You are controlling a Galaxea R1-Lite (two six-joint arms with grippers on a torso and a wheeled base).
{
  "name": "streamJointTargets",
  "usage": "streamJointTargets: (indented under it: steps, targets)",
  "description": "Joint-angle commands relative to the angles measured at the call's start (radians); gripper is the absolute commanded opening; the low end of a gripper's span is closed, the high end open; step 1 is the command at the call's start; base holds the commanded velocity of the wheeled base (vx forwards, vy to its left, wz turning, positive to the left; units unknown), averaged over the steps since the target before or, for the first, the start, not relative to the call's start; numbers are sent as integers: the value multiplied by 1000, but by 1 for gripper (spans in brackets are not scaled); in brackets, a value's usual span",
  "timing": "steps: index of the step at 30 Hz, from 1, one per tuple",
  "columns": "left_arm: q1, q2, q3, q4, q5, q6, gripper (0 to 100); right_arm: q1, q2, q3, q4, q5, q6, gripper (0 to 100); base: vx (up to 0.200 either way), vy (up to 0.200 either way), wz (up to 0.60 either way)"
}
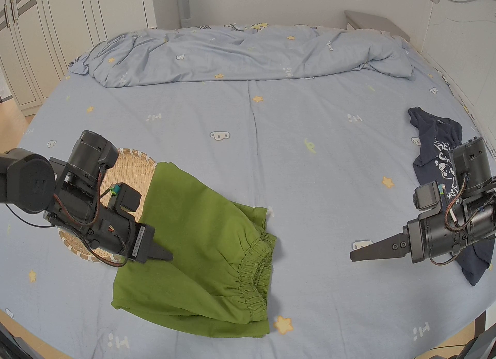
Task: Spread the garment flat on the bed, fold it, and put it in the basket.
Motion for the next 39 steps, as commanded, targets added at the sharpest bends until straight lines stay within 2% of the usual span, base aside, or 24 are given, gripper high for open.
streamJointTargets:
  steps: [1,4,8,10,14,18,25,35,36,39]
  targets:
    - [-80,-17,17,0,103,18,0,-9,2,-3,-1,1,-1,100,0,0,0]
    - [-122,-61,6,-1,160,18,0,-15,2,-8,-1,-1,-1,100,0,0,0]
    - [-161,-107,-11,-1,191,38,0,-22,-1,-11,-1,1,-1,100,0,0,0]
    - [-186,-144,-29,-1,228,96,0,-27,-1,-9,-1,1,-1,100,0,0,0]
    - [-178,-153,-27,-1,261,113,0,-29,1,-9,-1,1,-1,100,0,0,0]
    - [-114,-161,-34,-12,269,120,0,-29,2,-9,-1,-1,-1,100,0,0,0]
    - [0,-254,-30,-107,264,168,0,-29,-1,-8,-1,-1,-2,100,0,0,0]
    - [132,-296,-30,-212,244,160,0,-29,-3,-8,-1,-1,-2,100,0,0,0]
    - [173,-293,-30,-247,211,156,0,-30,-3,-9,-1,-1,-2,100,0,0,0]
    - [220,-293,-35,-267,143,144,0,-30,-7,-9,-1,-1,-2,100,0,0,0]
